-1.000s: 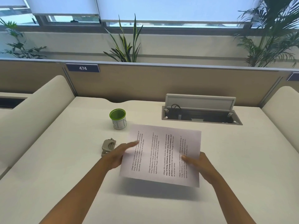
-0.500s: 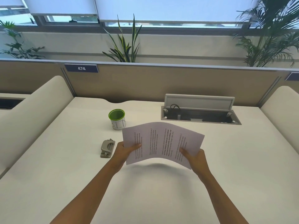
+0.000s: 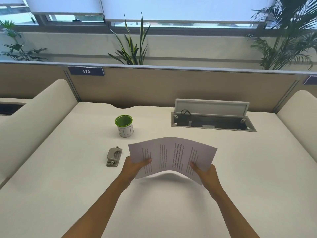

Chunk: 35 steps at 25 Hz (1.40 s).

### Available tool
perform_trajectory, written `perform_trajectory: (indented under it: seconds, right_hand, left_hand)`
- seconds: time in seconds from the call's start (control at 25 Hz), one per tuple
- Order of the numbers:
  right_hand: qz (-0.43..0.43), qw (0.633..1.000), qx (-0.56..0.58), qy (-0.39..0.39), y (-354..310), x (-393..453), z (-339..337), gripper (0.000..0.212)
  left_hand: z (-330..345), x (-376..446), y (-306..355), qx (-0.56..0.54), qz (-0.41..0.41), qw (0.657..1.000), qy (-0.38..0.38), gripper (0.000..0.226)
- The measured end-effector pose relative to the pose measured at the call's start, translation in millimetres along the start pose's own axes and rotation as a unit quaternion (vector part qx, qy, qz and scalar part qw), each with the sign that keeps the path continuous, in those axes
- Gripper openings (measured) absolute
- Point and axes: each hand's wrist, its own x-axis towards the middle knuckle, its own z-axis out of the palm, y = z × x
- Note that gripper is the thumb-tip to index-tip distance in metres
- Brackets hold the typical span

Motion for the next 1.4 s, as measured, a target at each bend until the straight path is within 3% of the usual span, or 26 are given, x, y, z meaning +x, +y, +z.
perform_trajectory:
  seconds: [0.28,0.6,0.76,0.84,0.92,1.04,1.16,1.24,1.4]
  right_hand:
    - [0.024,0.999,-0.037,-0.01,15,-8,-4,0.018]
    - [0.04,0.998,-0.051,-0.016,10,-3,-4,0.02]
    - [0.034,0.998,-0.058,-0.013,-5,8,-14,0.028]
    - [0.038,0.999,-0.033,0.02,-10,10,-16,0.039]
    - [0.086,0.994,-0.011,0.065,-12,9,-11,0.066]
    - [0.154,0.986,0.05,0.031,-14,4,11,0.087]
    - [0.127,0.982,0.133,-0.045,-25,-1,36,0.08]
    - [0.095,0.976,0.179,-0.075,-35,-2,51,0.064]
    - [0.066,0.983,0.168,-0.025,-41,2,65,0.039]
  left_hand:
    - [-4,-9,-19,0.001,-0.026,1.0,0.004,0.047]
    - [-3,-10,-15,0.045,-0.033,0.998,0.004,0.023]
    - [-1,-4,-4,0.027,-0.048,0.997,0.049,0.022]
    - [2,-1,1,-0.018,-0.056,0.995,0.086,0.021]
    - [8,-1,4,-0.097,-0.06,0.988,0.108,0.029]
    - [23,-7,8,-0.217,-0.075,0.967,0.11,0.034]
    - [44,-13,5,-0.276,-0.101,0.95,0.106,0.037]
    - [58,-16,2,-0.289,-0.109,0.945,0.103,0.037]
    - [69,-20,-4,-0.29,-0.124,0.946,0.072,0.038]
